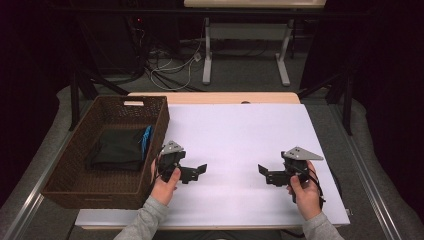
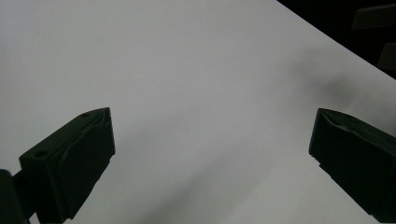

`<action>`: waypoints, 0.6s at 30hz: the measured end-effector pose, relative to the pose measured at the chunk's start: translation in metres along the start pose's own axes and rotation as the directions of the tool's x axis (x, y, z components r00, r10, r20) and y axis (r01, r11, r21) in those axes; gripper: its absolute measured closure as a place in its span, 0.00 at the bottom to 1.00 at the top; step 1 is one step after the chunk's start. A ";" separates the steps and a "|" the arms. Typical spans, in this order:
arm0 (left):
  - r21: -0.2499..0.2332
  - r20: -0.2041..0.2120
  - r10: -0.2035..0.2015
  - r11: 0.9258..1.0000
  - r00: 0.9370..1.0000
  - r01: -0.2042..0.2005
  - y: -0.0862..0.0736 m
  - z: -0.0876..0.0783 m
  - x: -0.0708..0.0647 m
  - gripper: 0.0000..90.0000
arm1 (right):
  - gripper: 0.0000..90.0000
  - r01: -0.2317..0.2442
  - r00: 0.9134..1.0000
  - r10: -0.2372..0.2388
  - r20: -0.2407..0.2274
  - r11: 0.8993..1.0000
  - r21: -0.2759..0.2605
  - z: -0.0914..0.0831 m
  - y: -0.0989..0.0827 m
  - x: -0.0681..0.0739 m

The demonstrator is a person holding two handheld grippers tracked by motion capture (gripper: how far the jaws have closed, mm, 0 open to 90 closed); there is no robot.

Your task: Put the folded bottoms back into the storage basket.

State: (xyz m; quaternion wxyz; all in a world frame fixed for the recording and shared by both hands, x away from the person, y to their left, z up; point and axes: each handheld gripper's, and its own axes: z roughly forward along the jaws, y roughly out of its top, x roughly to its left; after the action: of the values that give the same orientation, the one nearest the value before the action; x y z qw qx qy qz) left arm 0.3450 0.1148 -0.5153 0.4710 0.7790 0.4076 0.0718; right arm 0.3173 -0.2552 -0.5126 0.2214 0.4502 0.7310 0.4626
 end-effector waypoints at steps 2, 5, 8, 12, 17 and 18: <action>0.005 0.006 0.002 1.000 1.000 -0.002 -0.003 0.003 0.000 0.00 | 0.00 0.000 1.000 0.000 -0.008 1.000 0.008 0.002 -0.002 0.001; 0.008 0.005 -0.003 1.000 1.000 0.003 -0.008 0.008 0.000 0.00 | 0.00 -0.001 1.000 0.002 -0.008 1.000 0.015 0.006 -0.006 0.002; 0.010 0.005 0.001 1.000 1.000 -0.001 -0.011 0.011 0.002 0.00 | 0.00 0.005 1.000 -0.005 -0.014 1.000 0.031 0.011 -0.010 0.002; 0.012 -0.006 0.009 1.000 1.000 -0.009 -0.015 0.013 0.006 0.00 | 0.00 0.004 1.000 -0.003 -0.014 0.998 0.060 0.017 -0.015 0.001; 0.007 -0.005 -0.001 1.000 1.000 0.001 -0.019 0.015 0.008 0.00 | 0.00 0.001 1.000 0.001 -0.019 0.997 0.077 0.022 -0.020 0.004; 0.011 -0.004 -0.001 1.000 1.000 0.001 -0.020 0.015 0.009 0.00 | 0.00 0.002 1.000 0.000 -0.018 0.997 0.084 0.023 -0.021 0.004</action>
State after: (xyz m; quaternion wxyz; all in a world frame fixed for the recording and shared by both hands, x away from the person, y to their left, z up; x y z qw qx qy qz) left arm 0.3466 0.1152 -0.5418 0.4659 0.7813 0.4094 0.0706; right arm 0.3230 -0.2446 -0.5410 0.1961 0.4545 0.7518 0.4355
